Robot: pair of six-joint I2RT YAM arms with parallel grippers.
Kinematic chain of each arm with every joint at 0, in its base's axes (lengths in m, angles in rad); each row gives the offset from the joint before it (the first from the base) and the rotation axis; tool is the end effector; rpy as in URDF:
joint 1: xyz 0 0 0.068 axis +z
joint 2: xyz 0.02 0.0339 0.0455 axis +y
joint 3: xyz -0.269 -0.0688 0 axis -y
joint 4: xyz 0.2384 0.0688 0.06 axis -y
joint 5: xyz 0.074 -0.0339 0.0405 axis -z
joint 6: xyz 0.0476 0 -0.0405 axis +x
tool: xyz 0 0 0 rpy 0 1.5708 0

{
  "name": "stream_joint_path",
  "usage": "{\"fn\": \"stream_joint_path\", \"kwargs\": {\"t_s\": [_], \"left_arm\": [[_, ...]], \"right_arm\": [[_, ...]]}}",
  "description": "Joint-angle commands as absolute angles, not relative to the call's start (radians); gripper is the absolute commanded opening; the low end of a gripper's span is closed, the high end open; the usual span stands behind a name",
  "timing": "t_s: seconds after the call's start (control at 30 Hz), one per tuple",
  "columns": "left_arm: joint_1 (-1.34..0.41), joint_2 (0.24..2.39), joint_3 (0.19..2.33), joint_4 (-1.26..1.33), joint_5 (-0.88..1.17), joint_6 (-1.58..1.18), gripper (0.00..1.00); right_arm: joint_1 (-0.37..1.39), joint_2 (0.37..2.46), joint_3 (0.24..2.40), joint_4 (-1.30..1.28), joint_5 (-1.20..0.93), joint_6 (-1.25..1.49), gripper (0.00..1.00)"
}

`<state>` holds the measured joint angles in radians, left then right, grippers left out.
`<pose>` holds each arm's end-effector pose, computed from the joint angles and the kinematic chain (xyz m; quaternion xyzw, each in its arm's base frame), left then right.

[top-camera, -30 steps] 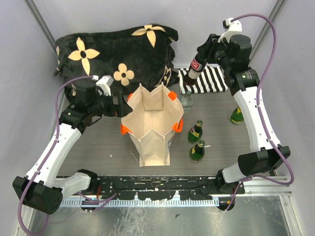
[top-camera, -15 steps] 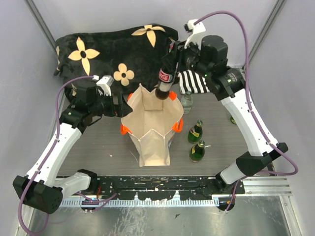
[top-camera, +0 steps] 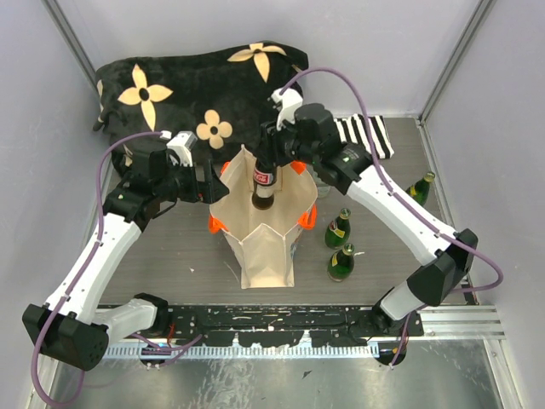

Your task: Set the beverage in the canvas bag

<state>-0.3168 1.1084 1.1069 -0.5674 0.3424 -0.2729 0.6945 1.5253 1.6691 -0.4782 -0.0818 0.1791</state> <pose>0.2218 -0.0895 0.3499 0.1008 0.8623 -0.2805 0.4094 0.2663 0.2269 0.4359 -0.2304 0.7813 0.2752 0.5106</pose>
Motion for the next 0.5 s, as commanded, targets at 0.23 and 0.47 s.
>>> {"fn": "stream_joint_path", "kwargs": {"t_s": [0.23,0.47], "left_arm": [[-0.315,1.102,1.094,-0.569,0.34,-0.252,0.98],[-0.314,1.109,1.089,-0.559,0.352,-0.258,0.98]], "right_arm": [[0.769,1.547,1.569,-0.041,-0.03,0.125,0.01],[0.812,1.585,1.523,0.017,-0.01,0.059,0.01]]}}
